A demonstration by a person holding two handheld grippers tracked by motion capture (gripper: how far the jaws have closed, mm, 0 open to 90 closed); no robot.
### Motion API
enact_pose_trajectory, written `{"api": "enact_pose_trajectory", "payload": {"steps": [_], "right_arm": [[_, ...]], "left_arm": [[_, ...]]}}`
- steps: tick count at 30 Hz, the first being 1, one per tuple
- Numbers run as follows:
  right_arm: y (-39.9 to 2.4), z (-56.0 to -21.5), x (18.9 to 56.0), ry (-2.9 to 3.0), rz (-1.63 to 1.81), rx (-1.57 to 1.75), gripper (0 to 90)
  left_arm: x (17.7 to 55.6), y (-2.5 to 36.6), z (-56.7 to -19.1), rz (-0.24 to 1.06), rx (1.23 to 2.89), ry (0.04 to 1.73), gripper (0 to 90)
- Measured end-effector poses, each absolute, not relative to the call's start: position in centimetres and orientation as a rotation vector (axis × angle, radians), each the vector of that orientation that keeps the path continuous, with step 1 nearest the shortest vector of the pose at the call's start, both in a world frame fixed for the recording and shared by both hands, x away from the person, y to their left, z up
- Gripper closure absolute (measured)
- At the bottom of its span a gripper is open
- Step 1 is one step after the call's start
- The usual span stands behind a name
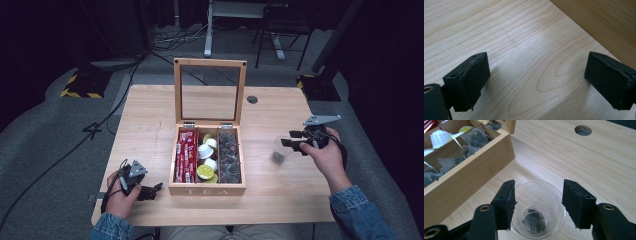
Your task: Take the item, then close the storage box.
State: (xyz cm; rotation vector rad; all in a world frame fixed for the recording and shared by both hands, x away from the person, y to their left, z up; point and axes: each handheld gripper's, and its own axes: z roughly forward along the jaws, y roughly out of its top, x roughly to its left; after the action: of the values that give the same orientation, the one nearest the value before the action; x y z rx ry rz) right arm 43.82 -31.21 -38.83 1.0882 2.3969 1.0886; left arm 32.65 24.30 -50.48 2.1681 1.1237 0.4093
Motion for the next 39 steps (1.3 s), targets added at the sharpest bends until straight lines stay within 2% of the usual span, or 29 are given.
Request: {"api": "enact_pose_trajectory", "payload": {"steps": [5, 12, 21, 39], "right_arm": [[-31.1, -37.9, 44.0, 2.36, 1.137, 1.097, 40.1], [-30.4, -35.9, 44.2, 2.293, 1.235, 1.071, 37.5], [-28.9, -33.5, 45.2, 2.266, 1.299, 0.984, 35.6], [-23.6, -28.2, 50.0, 2.252, 1.359, 0.848, 34.6]], "left_arm": [[32.7, 24.3, -50.5, 0.408, 2.169, 1.123, 6.5], [33.0, 24.1, -50.5, 0.391, 2.197, 1.095, 0.5], [33.0, 24.1, -50.5, 0.397, 2.2, 1.097, 0.1], [33.1, 24.1, -50.5, 0.398, 2.199, 1.098, 0.0]]}}
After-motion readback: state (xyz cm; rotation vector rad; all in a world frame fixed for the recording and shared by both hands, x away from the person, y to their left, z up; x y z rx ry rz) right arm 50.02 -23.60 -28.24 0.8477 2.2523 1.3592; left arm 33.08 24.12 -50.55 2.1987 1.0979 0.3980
